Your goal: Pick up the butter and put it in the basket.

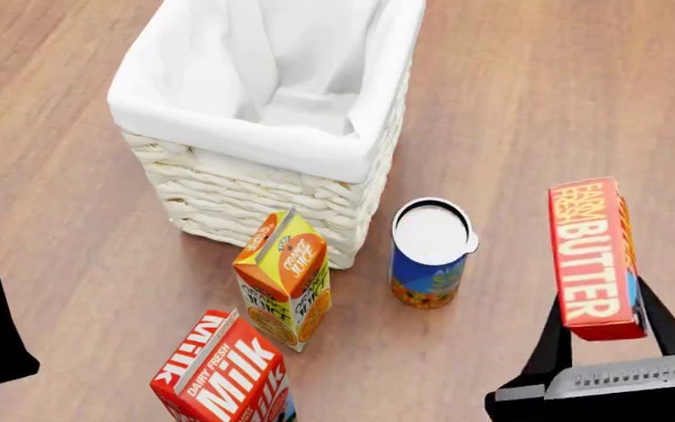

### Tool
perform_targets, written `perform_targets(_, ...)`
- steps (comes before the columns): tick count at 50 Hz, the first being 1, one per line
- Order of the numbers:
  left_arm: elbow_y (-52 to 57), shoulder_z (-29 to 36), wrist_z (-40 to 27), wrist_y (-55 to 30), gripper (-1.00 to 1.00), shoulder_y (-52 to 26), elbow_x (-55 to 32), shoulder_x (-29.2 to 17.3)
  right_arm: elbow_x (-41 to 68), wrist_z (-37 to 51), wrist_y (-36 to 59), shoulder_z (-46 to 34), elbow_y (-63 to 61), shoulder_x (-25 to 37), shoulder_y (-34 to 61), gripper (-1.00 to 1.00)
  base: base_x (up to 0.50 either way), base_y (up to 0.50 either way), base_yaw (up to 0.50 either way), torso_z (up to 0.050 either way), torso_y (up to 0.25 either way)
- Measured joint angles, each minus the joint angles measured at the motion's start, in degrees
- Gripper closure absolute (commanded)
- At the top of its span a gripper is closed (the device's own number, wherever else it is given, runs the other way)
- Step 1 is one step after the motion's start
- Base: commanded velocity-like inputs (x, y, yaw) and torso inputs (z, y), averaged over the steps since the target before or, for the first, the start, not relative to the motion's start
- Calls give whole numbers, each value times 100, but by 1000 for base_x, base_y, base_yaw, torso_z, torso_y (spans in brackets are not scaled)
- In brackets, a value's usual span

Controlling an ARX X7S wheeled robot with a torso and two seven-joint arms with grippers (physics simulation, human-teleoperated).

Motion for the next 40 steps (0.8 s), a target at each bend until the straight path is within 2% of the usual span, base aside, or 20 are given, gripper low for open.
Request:
perform_targets(7, -13, 0, -14, 10, -100, -15, -11, -2, 643, -459, 174, 178, 336, 244, 584, 100, 0, 0, 0, 0, 0)
perform_targets(16, -27, -6, -33, 26, -100, -36, -33, -2, 1327, -1160, 666, 478, 1074, 205, 1306, 100, 0, 0, 0, 1, 1)
perform_targets(40, -55, -22, -95, 40, -100, -71, -96, -16, 1793, -2845, 2070, 889, 3655, -873, 2918, 100, 0, 0, 0, 0, 2)
